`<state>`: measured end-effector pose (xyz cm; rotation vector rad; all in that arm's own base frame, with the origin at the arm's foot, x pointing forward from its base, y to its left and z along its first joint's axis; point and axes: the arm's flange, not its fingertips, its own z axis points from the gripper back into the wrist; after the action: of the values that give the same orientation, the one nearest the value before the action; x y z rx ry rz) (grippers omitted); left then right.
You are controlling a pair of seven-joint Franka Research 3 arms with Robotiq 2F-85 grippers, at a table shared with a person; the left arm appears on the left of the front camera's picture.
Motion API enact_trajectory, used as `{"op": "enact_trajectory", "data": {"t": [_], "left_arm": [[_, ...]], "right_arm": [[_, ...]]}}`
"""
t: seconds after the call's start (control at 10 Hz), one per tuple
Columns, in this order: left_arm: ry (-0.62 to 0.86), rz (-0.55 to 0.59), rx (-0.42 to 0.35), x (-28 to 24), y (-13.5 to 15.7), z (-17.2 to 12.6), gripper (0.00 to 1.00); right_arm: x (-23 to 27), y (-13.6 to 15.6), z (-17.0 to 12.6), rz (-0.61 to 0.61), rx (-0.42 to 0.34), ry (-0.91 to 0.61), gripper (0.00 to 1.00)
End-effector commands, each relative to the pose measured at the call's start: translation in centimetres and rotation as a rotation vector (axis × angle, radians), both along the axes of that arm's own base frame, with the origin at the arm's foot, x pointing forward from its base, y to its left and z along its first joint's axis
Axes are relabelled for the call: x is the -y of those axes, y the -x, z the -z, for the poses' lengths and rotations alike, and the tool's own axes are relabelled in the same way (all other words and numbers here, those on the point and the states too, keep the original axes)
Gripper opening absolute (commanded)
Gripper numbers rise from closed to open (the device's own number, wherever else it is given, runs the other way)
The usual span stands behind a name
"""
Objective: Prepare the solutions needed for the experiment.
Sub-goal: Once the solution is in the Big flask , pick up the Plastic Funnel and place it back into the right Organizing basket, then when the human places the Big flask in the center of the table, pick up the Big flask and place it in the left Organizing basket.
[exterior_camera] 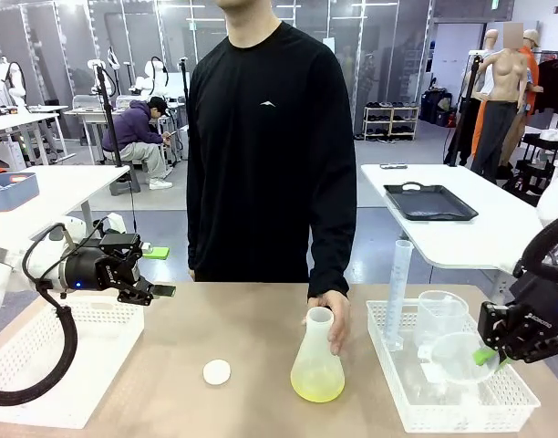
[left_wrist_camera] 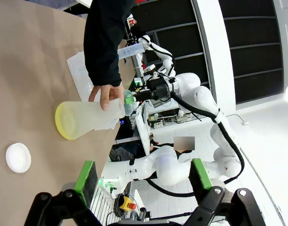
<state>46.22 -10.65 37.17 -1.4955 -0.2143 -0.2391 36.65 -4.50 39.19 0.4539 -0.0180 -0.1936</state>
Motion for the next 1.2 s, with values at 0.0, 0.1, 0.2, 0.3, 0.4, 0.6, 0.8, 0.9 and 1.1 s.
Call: {"op": "enact_trajectory", "data": {"t": [0.0, 0.1, 0.2, 0.3, 0.4, 0.6, 0.8, 0.9, 1.1], "left_arm": [[0.003, 0.004, 0.005, 0.02, -0.21, -0.07, 1.0], [0.003, 0.004, 0.005, 0.02, -0.21, -0.07, 1.0], [0.003, 0.004, 0.005, 0.02, -0.21, -0.07, 1.0], [0.003, 0.004, 0.005, 0.02, -0.21, -0.07, 1.0], [0.003, 0.004, 0.005, 0.02, -0.21, -0.07, 1.0], [0.003, 0.004, 0.005, 0.02, -0.21, -0.07, 1.0], [0.003, 0.004, 0.005, 0.02, -0.21, -0.07, 1.0], [0.003, 0.004, 0.005, 0.02, -0.21, -0.07, 1.0], [0.003, 0.004, 0.005, 0.02, -0.21, -0.07, 1.0]], "right_arm": [[-0.64, 0.48, 0.56, 0.017, 0.011, -0.006, 0.43], [-0.79, 0.12, 0.49, 0.017, 0.021, -0.004, 0.56], [-0.93, -0.01, 0.5, 0.011, 0.016, -0.003, 0.62], [-1.05, -0.21, 0.58, 0.009, 0.018, 0.001, 0.76], [-0.19, -0.09, -0.02, -0.003, 0.003, 0.002, 0.82], [-0.19, -0.09, -0.02, -0.003, 0.003, 0.002, 0.82], [-0.19, -0.09, -0.02, -0.003, 0.003, 0.002, 0.82], [-0.19, -0.09, -0.02, -0.003, 0.003, 0.002, 0.82], [-0.19, -0.09, -0.02, -0.003, 0.003, 0.002, 0.82]]}}
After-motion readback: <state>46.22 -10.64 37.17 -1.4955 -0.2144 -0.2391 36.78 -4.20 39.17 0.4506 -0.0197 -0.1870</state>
